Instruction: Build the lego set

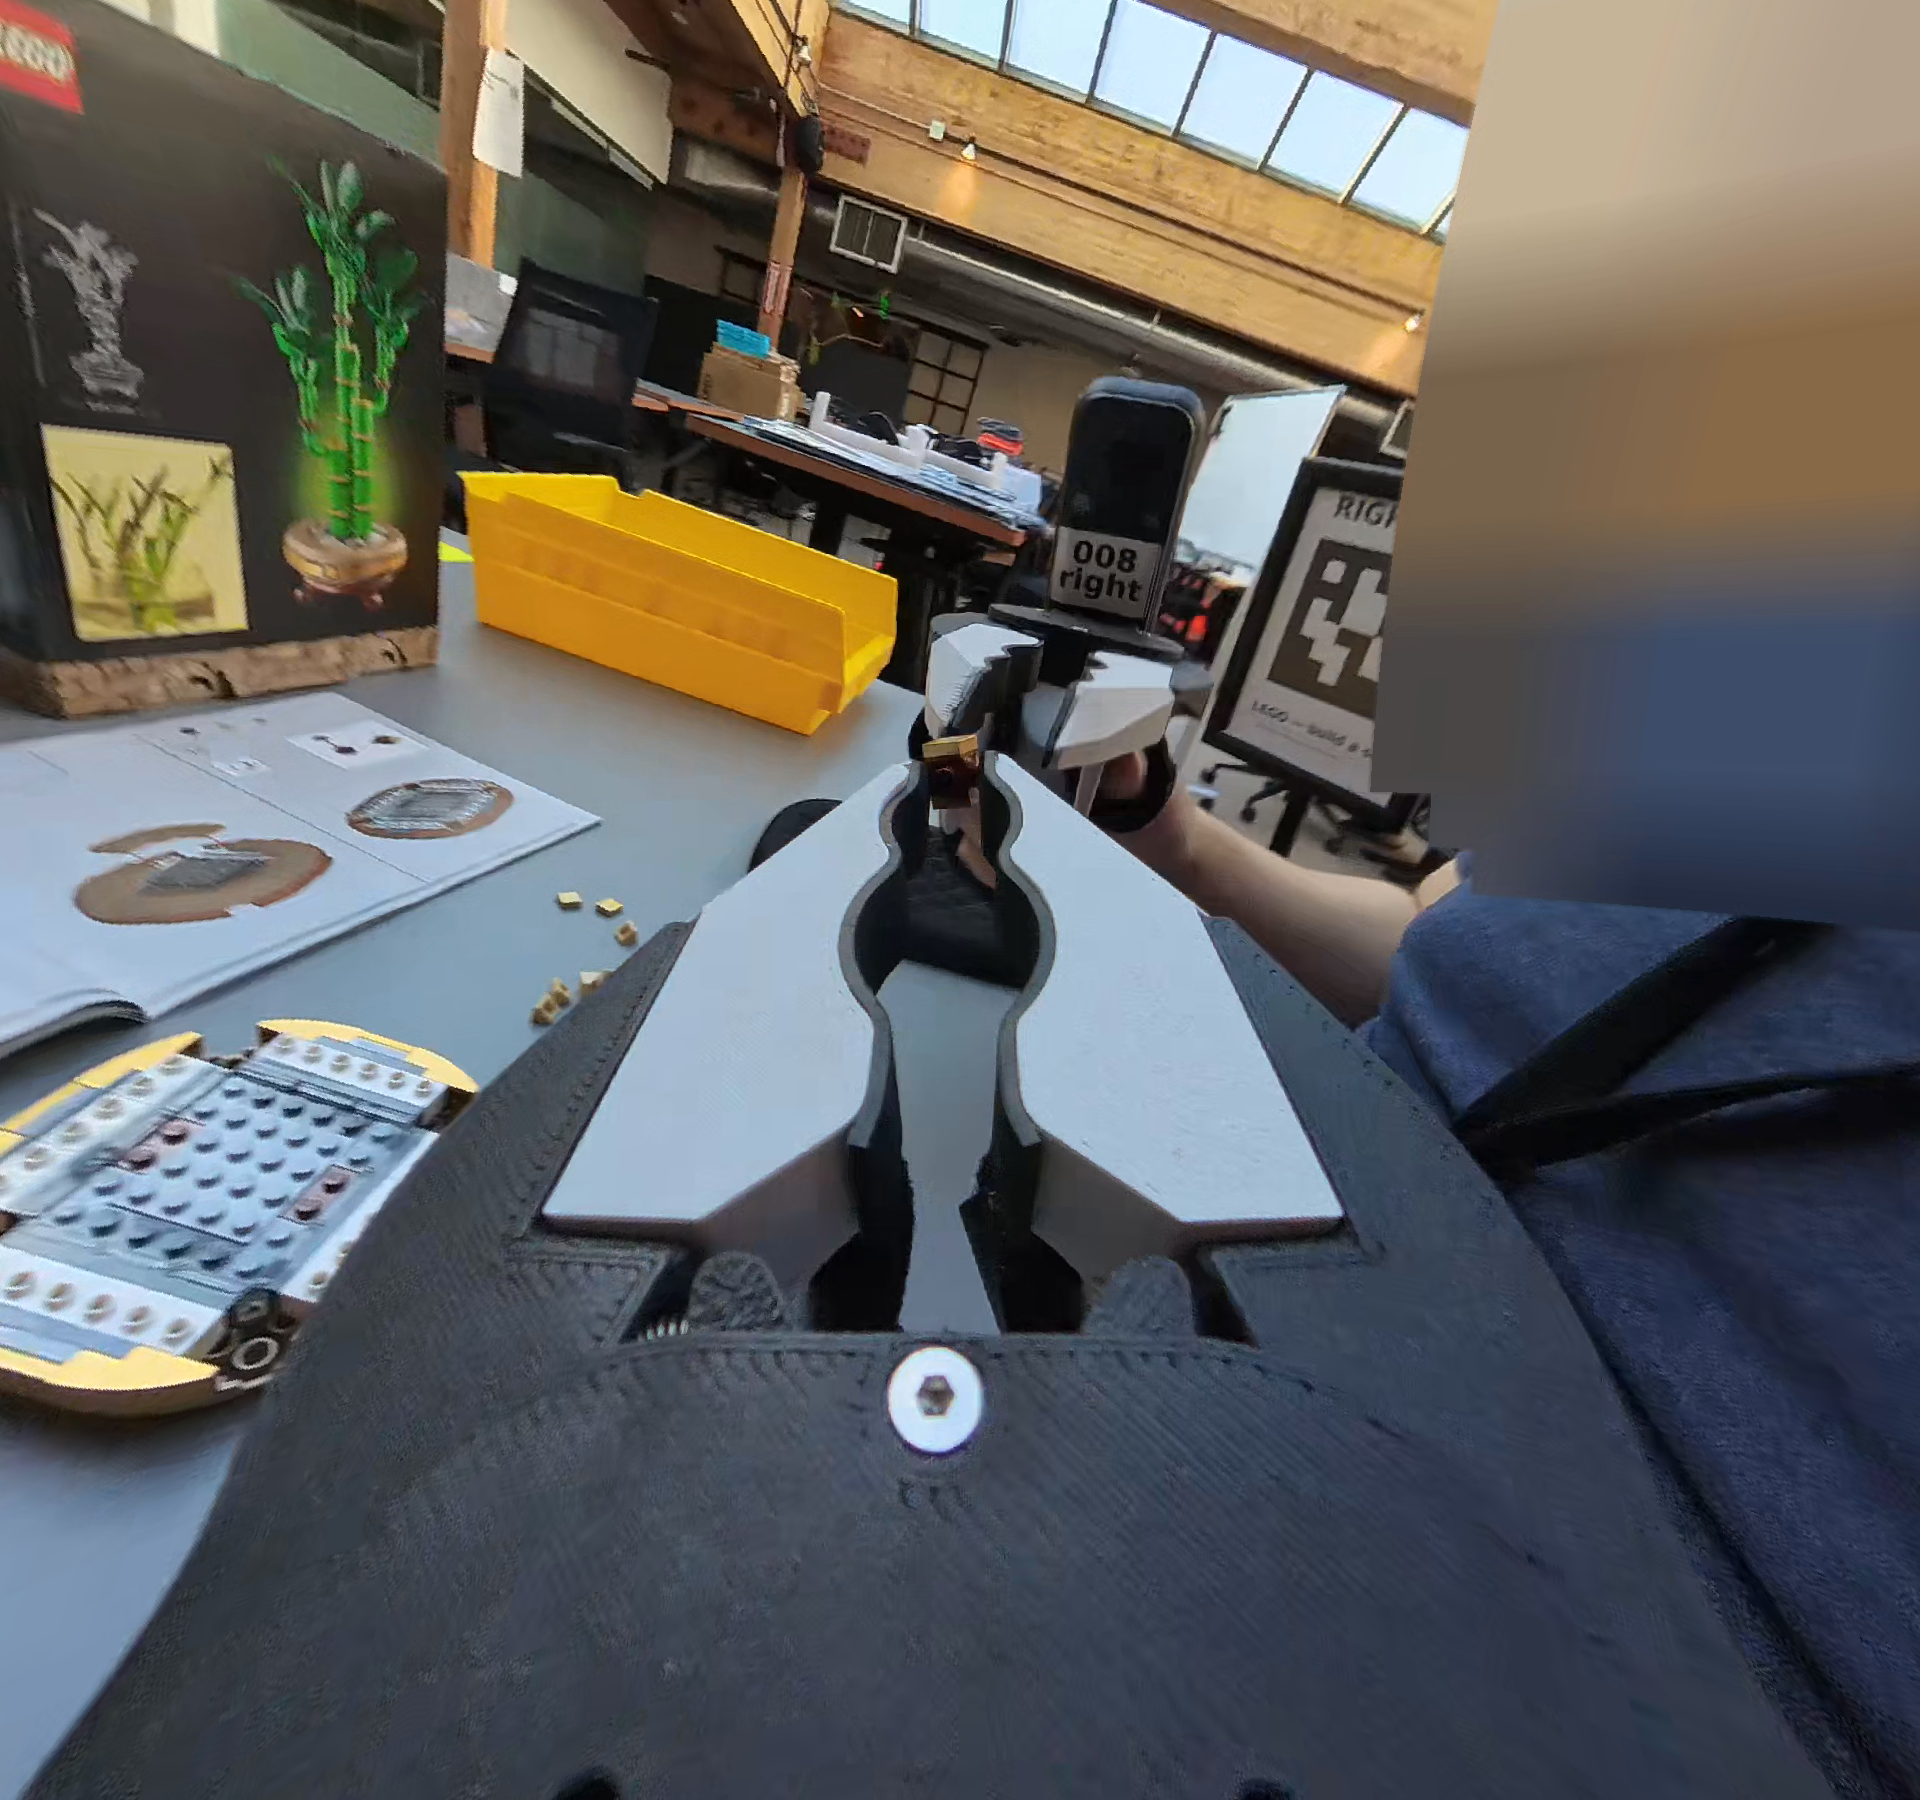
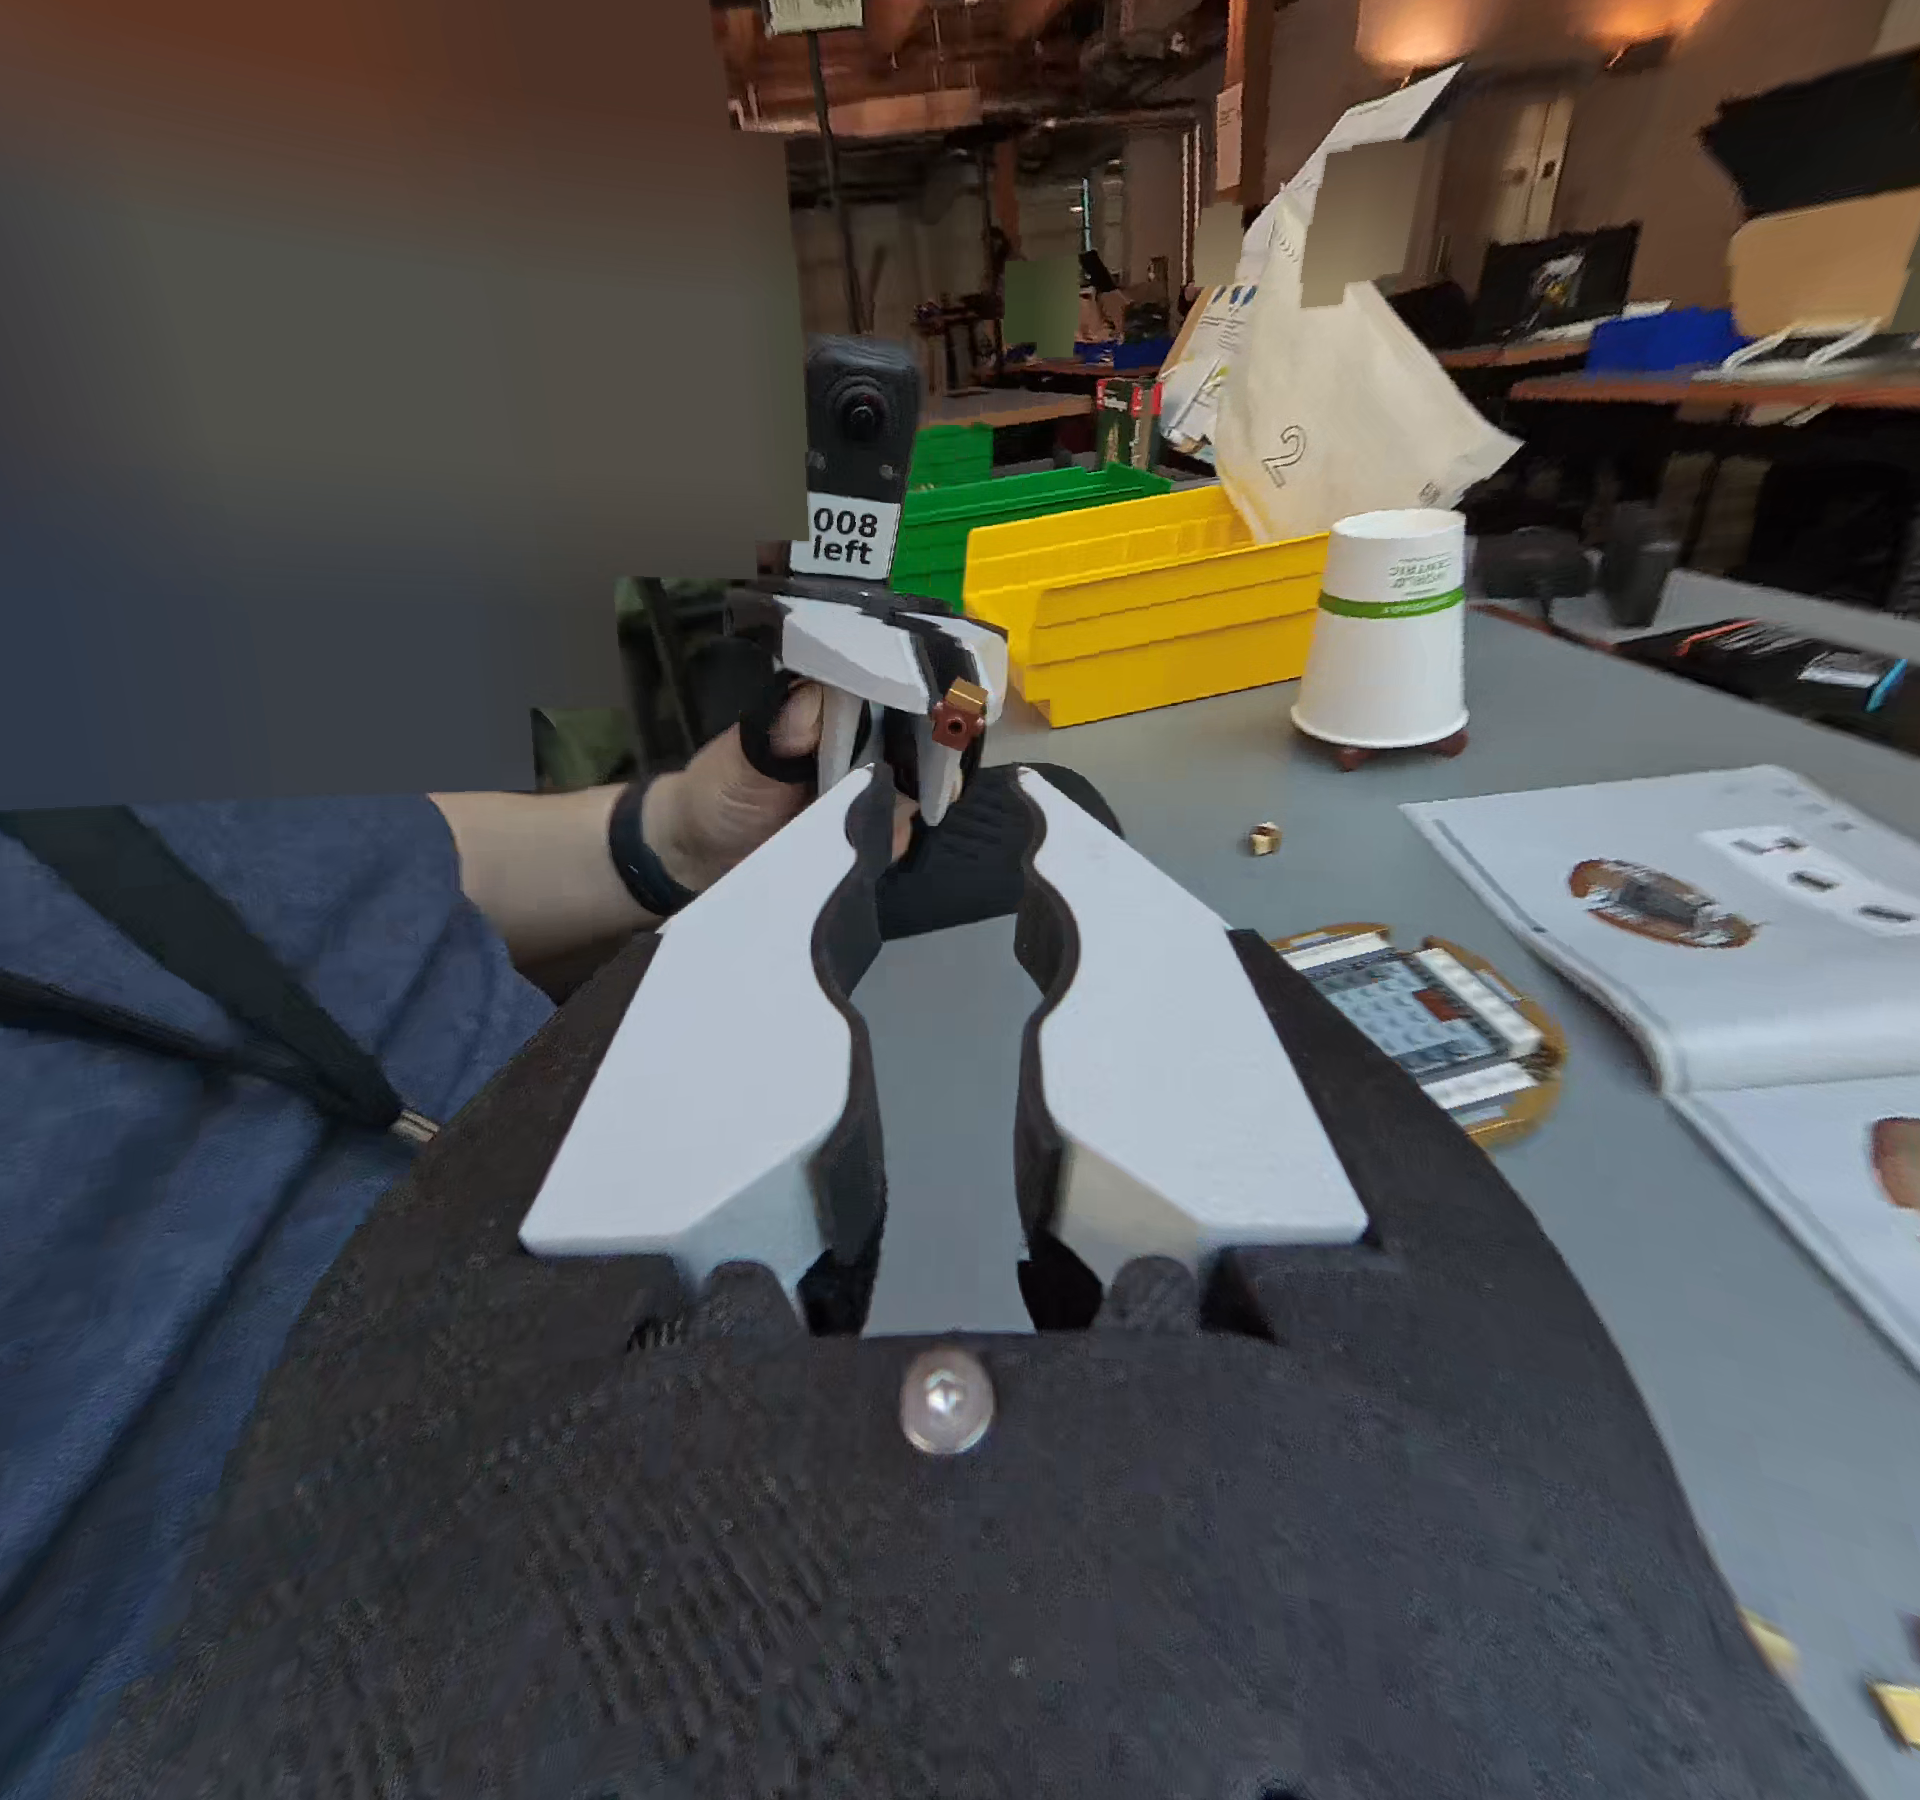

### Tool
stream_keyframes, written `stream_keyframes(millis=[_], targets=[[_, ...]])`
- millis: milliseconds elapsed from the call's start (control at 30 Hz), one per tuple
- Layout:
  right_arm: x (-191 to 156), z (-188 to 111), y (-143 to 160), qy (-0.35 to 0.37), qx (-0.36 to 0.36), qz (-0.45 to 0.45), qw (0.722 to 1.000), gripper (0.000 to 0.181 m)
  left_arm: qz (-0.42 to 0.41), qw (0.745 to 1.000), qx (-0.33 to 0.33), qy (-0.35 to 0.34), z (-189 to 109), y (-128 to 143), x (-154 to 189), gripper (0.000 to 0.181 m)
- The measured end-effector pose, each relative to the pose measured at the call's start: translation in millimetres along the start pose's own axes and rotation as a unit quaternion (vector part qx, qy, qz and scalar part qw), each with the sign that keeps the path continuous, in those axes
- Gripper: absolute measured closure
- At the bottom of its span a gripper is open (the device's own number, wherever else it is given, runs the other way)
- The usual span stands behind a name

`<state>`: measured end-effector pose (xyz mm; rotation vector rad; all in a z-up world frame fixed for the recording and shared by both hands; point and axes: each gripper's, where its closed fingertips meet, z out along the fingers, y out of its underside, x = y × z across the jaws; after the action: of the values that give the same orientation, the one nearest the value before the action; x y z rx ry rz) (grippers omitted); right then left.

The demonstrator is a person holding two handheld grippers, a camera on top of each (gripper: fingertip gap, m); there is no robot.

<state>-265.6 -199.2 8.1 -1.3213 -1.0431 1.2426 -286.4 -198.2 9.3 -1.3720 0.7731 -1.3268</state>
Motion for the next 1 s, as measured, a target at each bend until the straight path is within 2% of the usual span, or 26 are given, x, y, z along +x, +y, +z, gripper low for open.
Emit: stream_keyframes(millis=[100, 200, 333, 567, 667, 1000], targets=[[-1.1, -1.4, -13.6, -0.019, 0.035, 0.072, 0.997, 0.163, 0.089, 0.996, -0.012, -0.028, 1.3, -1.1, 6.7, 0.174], [-1.0, 0.4, -16.4, -0.009, 0.03, 0.063, 0.997, 0.165, 0.138, 0.989, -0.016, -0.05, 3.2, -3.6, 10.3, 0.173], [-6.2, 5.1, -14.1, -0.015, 0.007, 0.058, 0.998, 0.168, 0.161, 0.985, -0.032, -0.051, 7.7, -1.5, 15.1, 0.174], [-10.1, 10.2, -10.9, -0.014, -0.015, 0.036, 0.999, 0.169, 0.167, 0.984, -0.037, -0.043, 12.6, -1.1, 19.5, 0.173], [-11.3, 10.6, -10.0, -0.019, -0.019, 0.031, 0.999, 0.174, 0.169, 0.984, -0.042, -0.045, 12.9, 0.1, 19.1, 0.174], [-19.1, 7.2, -10.9, -0.058, -0.005, 0.02, 0.998, 0.175, 0.129, 0.99, -0.049, -0.008, 14.5, 1.4, 27.2, 0.174]])
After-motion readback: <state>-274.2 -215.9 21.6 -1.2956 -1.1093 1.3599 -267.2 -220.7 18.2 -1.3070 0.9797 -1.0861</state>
